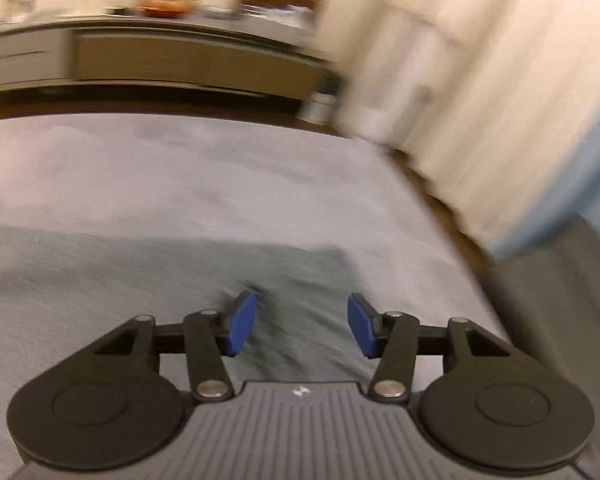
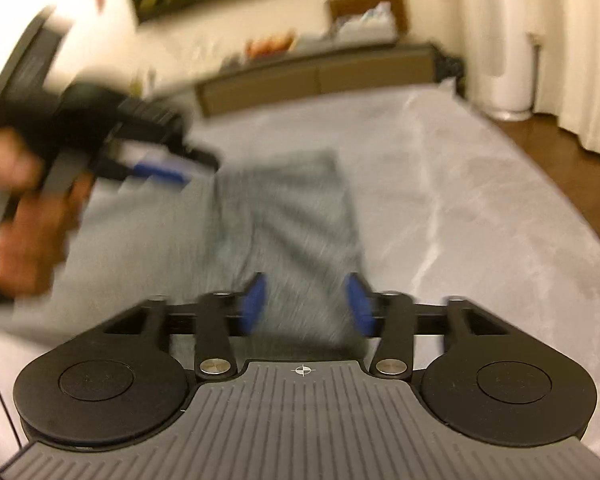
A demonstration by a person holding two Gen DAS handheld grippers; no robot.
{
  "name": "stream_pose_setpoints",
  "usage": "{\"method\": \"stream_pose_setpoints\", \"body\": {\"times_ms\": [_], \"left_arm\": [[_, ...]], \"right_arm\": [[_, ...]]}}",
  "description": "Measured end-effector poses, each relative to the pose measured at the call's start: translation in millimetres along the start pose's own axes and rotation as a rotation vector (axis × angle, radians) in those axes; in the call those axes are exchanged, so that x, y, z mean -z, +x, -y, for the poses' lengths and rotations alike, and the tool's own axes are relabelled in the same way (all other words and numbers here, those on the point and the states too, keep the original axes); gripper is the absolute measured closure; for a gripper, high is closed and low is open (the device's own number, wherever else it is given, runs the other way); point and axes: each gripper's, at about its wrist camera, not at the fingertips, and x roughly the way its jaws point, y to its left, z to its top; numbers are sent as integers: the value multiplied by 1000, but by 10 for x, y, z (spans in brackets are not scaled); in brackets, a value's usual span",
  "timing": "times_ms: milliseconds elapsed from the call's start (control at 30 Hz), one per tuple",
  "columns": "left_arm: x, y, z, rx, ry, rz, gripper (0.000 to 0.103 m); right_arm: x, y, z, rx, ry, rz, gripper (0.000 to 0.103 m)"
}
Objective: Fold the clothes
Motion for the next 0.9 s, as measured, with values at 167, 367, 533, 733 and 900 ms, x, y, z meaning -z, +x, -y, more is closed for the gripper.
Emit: {"method": "stream_pose_setpoints", "body": {"times_ms": [167,367,533,733,900], "left_arm": [[390,331,191,-85,117,-145,62],[225,110,247,-66,117,-84,42],[-140,122,577,-75,201,-98,3],[-260,587,824,-82,353,-303,20],[-184,575,535,-121,390,-294,95]], "right_arm": [[16,-11,111,24,70,9,39],[36,-25,245,53,155,20,39],[40,48,50,35,66,-16,90],[58,-307,-446,33,-174,211,94],[91,-342,-682,21,-271,278,90]]}}
